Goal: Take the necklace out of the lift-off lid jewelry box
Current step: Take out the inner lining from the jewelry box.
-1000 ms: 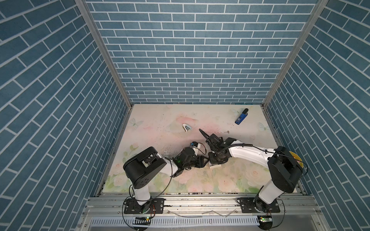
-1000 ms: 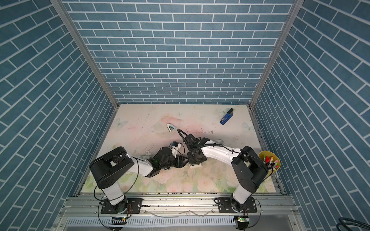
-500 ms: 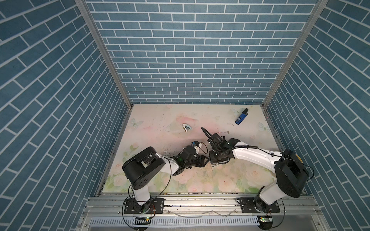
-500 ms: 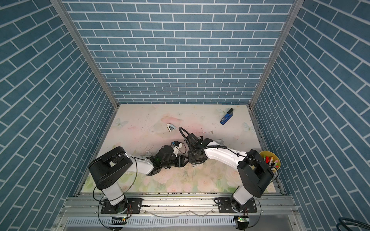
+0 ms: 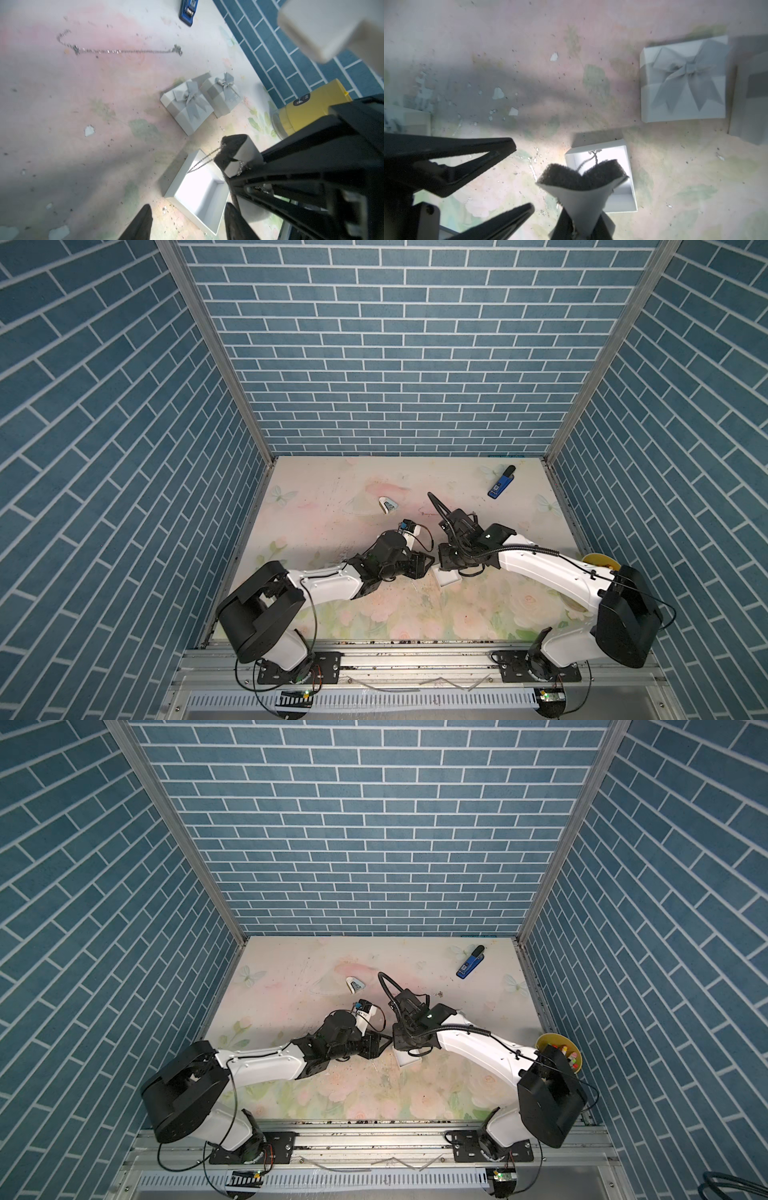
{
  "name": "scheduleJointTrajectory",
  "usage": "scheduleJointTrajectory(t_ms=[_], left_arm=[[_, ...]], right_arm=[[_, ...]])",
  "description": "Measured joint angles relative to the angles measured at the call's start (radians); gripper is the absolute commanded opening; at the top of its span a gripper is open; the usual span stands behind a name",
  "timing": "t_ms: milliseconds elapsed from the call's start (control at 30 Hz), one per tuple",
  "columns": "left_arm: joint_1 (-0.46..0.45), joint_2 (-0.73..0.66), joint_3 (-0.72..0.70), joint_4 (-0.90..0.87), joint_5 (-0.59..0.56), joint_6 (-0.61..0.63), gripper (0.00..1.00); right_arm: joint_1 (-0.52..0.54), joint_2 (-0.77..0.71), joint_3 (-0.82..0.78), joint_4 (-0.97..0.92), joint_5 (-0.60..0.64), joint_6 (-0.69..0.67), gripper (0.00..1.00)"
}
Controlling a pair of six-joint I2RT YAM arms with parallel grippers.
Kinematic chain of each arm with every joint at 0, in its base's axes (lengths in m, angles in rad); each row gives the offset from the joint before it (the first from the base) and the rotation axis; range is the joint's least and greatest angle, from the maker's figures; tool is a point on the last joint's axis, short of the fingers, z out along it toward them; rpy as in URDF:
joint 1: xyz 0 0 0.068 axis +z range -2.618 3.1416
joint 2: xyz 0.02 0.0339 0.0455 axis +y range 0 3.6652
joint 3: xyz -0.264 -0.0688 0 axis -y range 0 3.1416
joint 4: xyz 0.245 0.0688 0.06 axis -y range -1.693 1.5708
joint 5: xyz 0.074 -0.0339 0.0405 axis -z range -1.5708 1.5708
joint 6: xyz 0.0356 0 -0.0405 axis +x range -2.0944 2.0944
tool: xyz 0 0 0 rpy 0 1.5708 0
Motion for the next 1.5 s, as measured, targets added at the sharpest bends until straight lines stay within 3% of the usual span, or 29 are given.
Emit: scheduleJointTrajectory(t_ms=[300,567,867,1233,1500], left_arm=[[0.0,-0.217,0.002,-0.123,-0.066,0.115,0.61],[0.006,-0.314,0.0,-0.08,-0.024,0.139,0.62],[0.008,-0.267,-0.01,0.092,0.087,-0.001,0.66],[0.043,-0.126,-0.013,0.307,0.215,-0.202,0.62],[0.053,-0.054,-0.003,0.381,0.293,-0.284,0.6]], right_arm=[[0.0,-0.106,0.086,-0.043,0.028,0.0,0.14],[-0.002,-0.118,0.179,-0.087,0.06,-0.009,0.14],[-0.002,-0.169,0.192,-0.082,0.062,-0.012,0.14],[-0.002,-0.226,0.143,-0.015,0.026,-0.01,0.14],[-0.002,-0.226,0.137,-0.003,0.014,-0.009,0.14]])
